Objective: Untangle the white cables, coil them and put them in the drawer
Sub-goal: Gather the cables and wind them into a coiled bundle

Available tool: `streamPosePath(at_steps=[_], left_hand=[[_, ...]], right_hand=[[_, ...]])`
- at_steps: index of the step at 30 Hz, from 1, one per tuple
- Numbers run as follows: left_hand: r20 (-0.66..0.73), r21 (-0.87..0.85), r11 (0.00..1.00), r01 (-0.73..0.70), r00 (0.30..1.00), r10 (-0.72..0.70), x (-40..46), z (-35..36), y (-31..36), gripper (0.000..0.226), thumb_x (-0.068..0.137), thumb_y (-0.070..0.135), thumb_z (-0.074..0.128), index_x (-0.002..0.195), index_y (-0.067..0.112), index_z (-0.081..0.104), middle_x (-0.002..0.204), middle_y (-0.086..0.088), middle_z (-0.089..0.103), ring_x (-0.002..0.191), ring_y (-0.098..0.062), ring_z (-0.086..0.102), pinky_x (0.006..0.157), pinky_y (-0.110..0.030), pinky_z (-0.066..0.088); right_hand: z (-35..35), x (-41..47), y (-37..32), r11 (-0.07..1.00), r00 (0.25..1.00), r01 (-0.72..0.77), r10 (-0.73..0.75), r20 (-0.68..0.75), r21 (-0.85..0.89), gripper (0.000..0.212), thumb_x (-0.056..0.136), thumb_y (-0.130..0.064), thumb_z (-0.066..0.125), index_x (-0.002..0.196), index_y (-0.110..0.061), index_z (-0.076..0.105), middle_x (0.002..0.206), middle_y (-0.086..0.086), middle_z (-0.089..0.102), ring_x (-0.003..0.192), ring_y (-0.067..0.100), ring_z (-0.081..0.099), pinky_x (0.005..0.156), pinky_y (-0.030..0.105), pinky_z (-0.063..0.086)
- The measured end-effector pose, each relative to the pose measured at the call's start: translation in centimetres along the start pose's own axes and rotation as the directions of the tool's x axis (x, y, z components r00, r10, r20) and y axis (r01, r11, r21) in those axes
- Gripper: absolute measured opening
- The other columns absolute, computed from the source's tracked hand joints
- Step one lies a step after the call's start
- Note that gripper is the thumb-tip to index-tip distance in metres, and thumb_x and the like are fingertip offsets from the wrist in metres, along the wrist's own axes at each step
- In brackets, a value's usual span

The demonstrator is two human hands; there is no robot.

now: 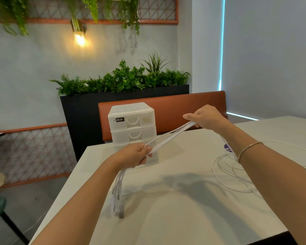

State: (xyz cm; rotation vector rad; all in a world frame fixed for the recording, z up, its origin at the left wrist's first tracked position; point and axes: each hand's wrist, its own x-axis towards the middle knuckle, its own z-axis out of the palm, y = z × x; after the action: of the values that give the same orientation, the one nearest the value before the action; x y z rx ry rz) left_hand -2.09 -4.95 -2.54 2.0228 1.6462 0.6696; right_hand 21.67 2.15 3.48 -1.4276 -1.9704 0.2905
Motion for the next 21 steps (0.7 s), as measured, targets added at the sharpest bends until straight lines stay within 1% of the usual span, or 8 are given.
streamPosePath(at_steps=[2, 4, 10, 14, 16, 18, 19, 21], left_hand=[[-0.087, 0.137, 0.99, -0.015, 0.996, 0.027, -0.1, -0.6, -0.2, 0.031, 0.102, 0.029, 0.032, 0.078, 0.024, 0.051, 0.062, 0.005, 0.051, 0.054, -0.007, 0.043, 0.054, -0.019, 0.035], [-0.115, 0.177, 0.984, -0.015, 0.993, 0.036, -0.6, -1.5, -0.7, 0.031, 0.101, 0.028, 0.034, 0.073, 0.026, 0.047, 0.064, 0.006, 0.051, 0.057, -0.006, 0.044, 0.057, -0.019, 0.035], [0.006, 0.056, 0.998, 0.038, 0.999, -0.038, -3.3, -2.5, -2.2, 0.025, 0.099, 0.024, 0.039, 0.082, 0.012, 0.054, 0.068, 0.0, 0.052, 0.059, -0.009, 0.042, 0.065, -0.022, 0.039], [0.152, -0.112, 0.993, -0.024, 0.987, 0.041, -5.9, -2.6, 0.0, 0.03, 0.1, 0.022, 0.036, 0.079, 0.02, 0.057, 0.065, 0.003, 0.054, 0.06, -0.005, 0.049, 0.074, -0.022, 0.042], [0.246, -0.255, 0.967, -0.031, 0.965, 0.095, -7.1, -2.4, 0.9, 0.027, 0.1, 0.023, 0.035, 0.089, 0.02, 0.059, 0.06, 0.006, 0.052, 0.058, -0.006, 0.051, 0.075, -0.022, 0.046], [0.268, -0.417, 0.909, -0.016, 0.953, 0.14, -7.8, -2.1, 1.0, 0.026, 0.096, 0.028, 0.038, 0.095, 0.017, 0.062, 0.056, 0.004, 0.045, 0.056, -0.011, 0.05, 0.083, -0.028, 0.05], [0.276, -0.475, 0.88, 0.006, 0.951, 0.142, -7.9, -2.1, 0.9, 0.027, 0.092, 0.032, 0.04, 0.095, 0.016, 0.063, 0.054, 0.003, 0.042, 0.053, -0.012, 0.047, 0.083, -0.031, 0.052], [0.298, -0.517, 0.854, 0.055, 0.947, 0.119, -7.6, -2.1, 0.1, 0.028, 0.09, 0.033, 0.041, 0.093, 0.014, 0.062, 0.053, 0.003, 0.037, 0.049, -0.011, 0.04, 0.071, -0.03, 0.053]], right_hand=[[-0.3, -0.2, -1.2, 0.996, 0.995, 0.091, -0.091, 0.036, 0.005, 0.049, 0.091, -0.03, 0.055, 0.046, -0.009, 0.05, 0.047, 0.003, 0.04, 0.048, 0.013, 0.039, 0.059, 0.026, 0.036], [-0.9, -0.2, -1.8, 0.991, 0.99, 0.135, -0.134, 0.035, -0.015, 0.045, 0.089, -0.023, 0.054, 0.047, -0.009, 0.051, 0.046, 0.003, 0.039, 0.048, 0.013, 0.039, 0.056, 0.025, 0.036], [-2.5, 1.5, 0.9, 0.997, 0.975, -0.03, 0.013, -0.221, -0.073, 0.042, 0.088, -0.024, 0.052, 0.048, -0.011, 0.05, 0.048, 0.003, 0.04, 0.049, 0.015, 0.039, 0.052, 0.026, 0.034], [-2.7, 2.1, 2.1, 0.98, 0.937, -0.119, 0.057, -0.344, -0.161, 0.04, 0.088, -0.025, 0.049, 0.051, -0.01, 0.05, 0.05, 0.003, 0.042, 0.049, 0.016, 0.04, 0.049, 0.022, 0.032], [-3.0, 2.3, 2.5, 0.973, 0.915, -0.149, 0.068, -0.399, -0.176, 0.038, 0.088, -0.026, 0.048, 0.054, -0.01, 0.053, 0.052, 0.003, 0.046, 0.049, 0.017, 0.043, 0.048, 0.021, 0.032], [-3.4, 2.5, 2.7, 0.971, 0.898, -0.163, 0.072, -0.434, -0.176, 0.035, 0.087, -0.026, 0.048, 0.056, -0.011, 0.055, 0.053, 0.003, 0.048, 0.049, 0.017, 0.045, 0.047, 0.021, 0.031], [-3.4, 2.5, 2.7, 0.967, 0.897, -0.167, 0.068, -0.438, -0.192, 0.036, 0.087, -0.026, 0.048, 0.055, -0.011, 0.054, 0.053, 0.003, 0.048, 0.049, 0.017, 0.045, 0.047, 0.02, 0.03], [-3.3, 2.2, 2.9, 0.955, 0.902, -0.168, 0.05, -0.428, -0.243, 0.037, 0.088, -0.025, 0.047, 0.054, -0.012, 0.053, 0.053, 0.003, 0.048, 0.049, 0.017, 0.044, 0.047, 0.02, 0.03]])
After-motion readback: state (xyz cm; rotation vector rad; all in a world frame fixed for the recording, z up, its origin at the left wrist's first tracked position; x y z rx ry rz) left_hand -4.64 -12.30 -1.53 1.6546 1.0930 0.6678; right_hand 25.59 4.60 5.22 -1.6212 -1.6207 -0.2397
